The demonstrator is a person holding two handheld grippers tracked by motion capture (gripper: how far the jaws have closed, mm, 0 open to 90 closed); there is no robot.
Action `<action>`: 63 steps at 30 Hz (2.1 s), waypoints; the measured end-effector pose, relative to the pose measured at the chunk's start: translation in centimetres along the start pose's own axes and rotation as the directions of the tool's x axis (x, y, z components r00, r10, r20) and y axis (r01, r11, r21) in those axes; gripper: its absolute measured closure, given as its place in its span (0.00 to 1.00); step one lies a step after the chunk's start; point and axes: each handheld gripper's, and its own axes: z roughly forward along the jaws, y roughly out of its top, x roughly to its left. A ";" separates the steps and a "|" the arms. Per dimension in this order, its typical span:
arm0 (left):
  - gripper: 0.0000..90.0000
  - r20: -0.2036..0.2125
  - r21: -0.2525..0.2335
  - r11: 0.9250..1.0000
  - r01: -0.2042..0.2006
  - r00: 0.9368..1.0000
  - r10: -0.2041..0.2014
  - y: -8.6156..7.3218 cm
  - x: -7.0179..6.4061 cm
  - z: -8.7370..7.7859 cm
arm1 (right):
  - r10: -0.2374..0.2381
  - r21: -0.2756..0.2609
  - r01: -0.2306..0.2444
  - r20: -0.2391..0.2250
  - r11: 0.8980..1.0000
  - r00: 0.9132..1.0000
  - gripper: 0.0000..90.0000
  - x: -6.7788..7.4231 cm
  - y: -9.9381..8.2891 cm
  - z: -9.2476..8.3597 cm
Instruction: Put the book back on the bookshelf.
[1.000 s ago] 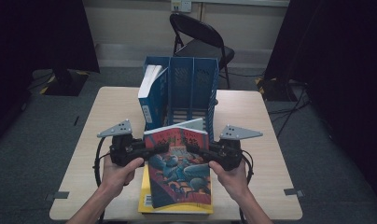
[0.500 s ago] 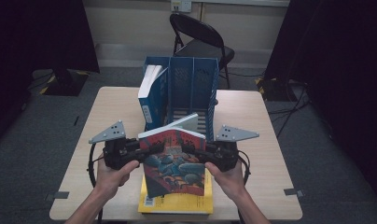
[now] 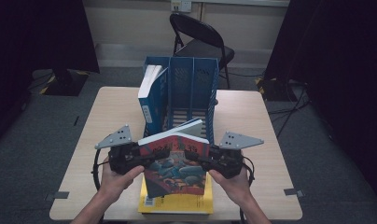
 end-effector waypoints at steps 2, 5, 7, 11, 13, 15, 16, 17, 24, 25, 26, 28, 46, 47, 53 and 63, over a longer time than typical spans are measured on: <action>0.80 0.007 0.001 1.000 0.000 1.000 0.000 0.0 0.0 -0.3 | -0.005 0.011 0.005 0.016 1.000 1.000 0.75 -0.2 -0.2 -0.4; 0.80 0.002 -0.004 1.000 -0.008 1.000 0.008 -0.2 -0.2 -0.6 | -0.009 0.010 0.008 0.065 1.000 0.998 0.66 -0.9 -0.5 -1.3; 0.81 -0.002 -0.005 1.000 -0.011 1.000 0.011 -0.2 -0.4 -0.6 | -0.002 0.006 0.002 0.071 1.000 0.997 0.63 -1.1 -0.6 -1.4; 0.81 -0.002 0.008 1.000 -0.029 1.000 0.029 -0.1 -0.8 -0.7 | 0.011 0.031 -0.014 0.082 0.999 0.997 0.58 -1.9 -1.2 -1.3; 0.80 -0.004 0.008 0.999 -0.036 0.999 0.036 -0.2 -1.1 -0.8 | 0.021 0.055 -0.025 0.059 0.998 0.998 0.52 -2.5 -1.9 -0.6; 0.80 -0.013 0.013 0.999 -0.048 0.999 0.048 -0.2 -1.4 -0.8 | 0.023 0.059 -0.026 0.057 0.998 0.998 0.49 -2.6 -2.1 -0.5; 0.80 -0.014 0.014 0.998 -0.056 0.998 0.056 -0.2 -1.6 -0.9 | 0.027 0.060 -0.030 0.052 0.998 0.998 0.48 -2.7 -2.2 -0.3; 0.80 -0.014 0.018 0.998 -0.061 0.998 0.061 -0.2 -1.7 -0.9 | 0.032 0.063 -0.034 0.027 0.997 0.999 0.44 -2.9 -2.5 -0.1; 0.79 -0.022 0.028 0.998 -0.058 0.998 0.059 -0.3 -2.4 -1.4 | 0.059 0.098 -0.053 -0.065 0.994 0.996 0.46 -3.0 -2.9 0.6; 0.79 -0.022 0.028 0.998 -0.058 0.998 0.059 -0.3 -2.4 -1.4 | 0.048 0.093 -0.043 -0.050 0.995 0.998 0.47 -2.8 -2.9 0.7; 0.79 -0.026 0.030 0.997 -0.067 0.997 0.068 -0.3 -2.5 -1.5 | 0.048 0.093 -0.043 -0.050 0.995 0.998 0.47 -2.8 -2.9 0.7; 0.79 -0.032 0.029 0.996 -0.079 0.996 0.080 -0.4 -2.7 -1.9 | 0.025 0.095 -0.021 -0.039 0.995 0.999 0.48 -2.5 -2.7 0.9; 0.71 -0.118 0.034 0.999 -0.025 0.993 0.029 -1.2 -1.7 -0.1 | -0.013 0.118 0.014 -0.012 0.993 1.000 0.57 -2.2 -2.8 1.0; 0.66 -0.134 0.026 0.999 -0.029 0.990 0.032 -1.2 -1.8 0.0 | -0.014 0.118 0.015 -0.011 0.993 1.000 0.57 -2.2 -2.8 1.0; 0.65 -0.099 0.009 0.999 -0.047 0.994 0.048 -1.3 -2.0 0.2 | -0.013 0.122 0.015 -0.016 0.992 1.000 0.57 -2.3 -2.8 1.0; 0.80 -0.116 -0.044 0.998 -0.044 0.992 0.039 -1.5 -1.7 0.6 | -0.010 0.124 0.011 -0.011 0.992 1.000 0.58 -2.4 -2.8 1.1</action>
